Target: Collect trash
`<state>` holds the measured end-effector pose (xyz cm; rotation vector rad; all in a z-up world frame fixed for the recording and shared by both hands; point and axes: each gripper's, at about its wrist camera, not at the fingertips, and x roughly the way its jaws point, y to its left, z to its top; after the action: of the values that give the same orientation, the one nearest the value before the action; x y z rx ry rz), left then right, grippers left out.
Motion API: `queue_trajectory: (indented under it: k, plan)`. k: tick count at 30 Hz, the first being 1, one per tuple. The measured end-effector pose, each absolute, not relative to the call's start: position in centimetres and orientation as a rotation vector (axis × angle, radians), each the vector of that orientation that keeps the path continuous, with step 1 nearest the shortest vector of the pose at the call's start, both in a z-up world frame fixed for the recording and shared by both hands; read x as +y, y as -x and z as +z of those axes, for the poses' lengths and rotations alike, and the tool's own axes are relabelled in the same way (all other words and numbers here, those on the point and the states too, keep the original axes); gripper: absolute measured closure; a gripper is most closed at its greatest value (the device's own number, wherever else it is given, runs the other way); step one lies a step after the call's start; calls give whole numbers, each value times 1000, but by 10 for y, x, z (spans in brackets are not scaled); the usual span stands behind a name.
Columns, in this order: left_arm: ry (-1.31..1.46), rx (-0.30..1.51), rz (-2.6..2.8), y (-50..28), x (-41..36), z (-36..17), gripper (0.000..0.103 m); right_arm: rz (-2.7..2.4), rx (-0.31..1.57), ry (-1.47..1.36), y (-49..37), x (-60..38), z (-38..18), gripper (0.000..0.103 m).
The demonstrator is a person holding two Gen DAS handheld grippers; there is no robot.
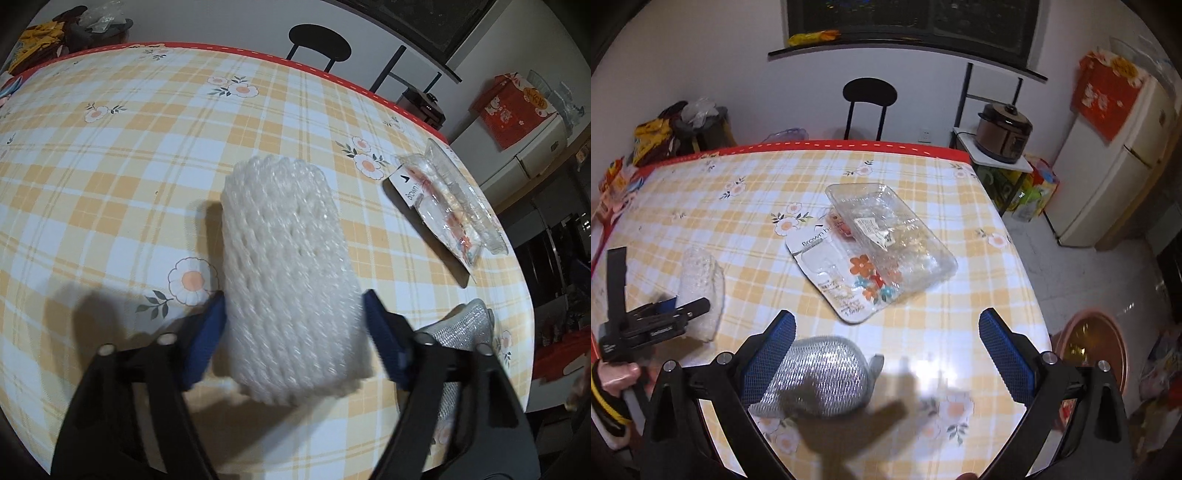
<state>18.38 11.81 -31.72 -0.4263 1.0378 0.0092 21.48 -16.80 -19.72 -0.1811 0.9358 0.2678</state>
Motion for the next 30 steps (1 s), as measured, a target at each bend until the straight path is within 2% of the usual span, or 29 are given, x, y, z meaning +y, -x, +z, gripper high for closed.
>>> queue_trajectory:
  k: [4,6,7,8,14,17,24,28,30]
  plan:
    - [433,1002,5,-176,130,-307,55,325,933,224,-241,-152,-209,5]
    - [441,984,7,-172,137,-302,61,326,914,266,-254,-144,-215,7]
    - [446,973,9,-169,141,-299,62,326,910,277,-259,-141,-218,13]
    - [450,963,11,-167,145,-296,63,330,913,282,-265,-138,-221,21]
    - [470,915,36,-150,168,-284,64,364,995,238,-304,-128,-247,40]
    - [484,909,54,-143,174,-283,64,363,1027,253,-318,-120,-260,47]
    - [496,908,61,-138,176,-282,64,323,1085,256,-337,-114,-283,54]
    - [491,902,47,-136,171,-279,64,320,1105,273,-339,-111,-290,72]
    - [490,894,37,-136,169,-276,64,328,1096,273,-335,-110,-288,77]
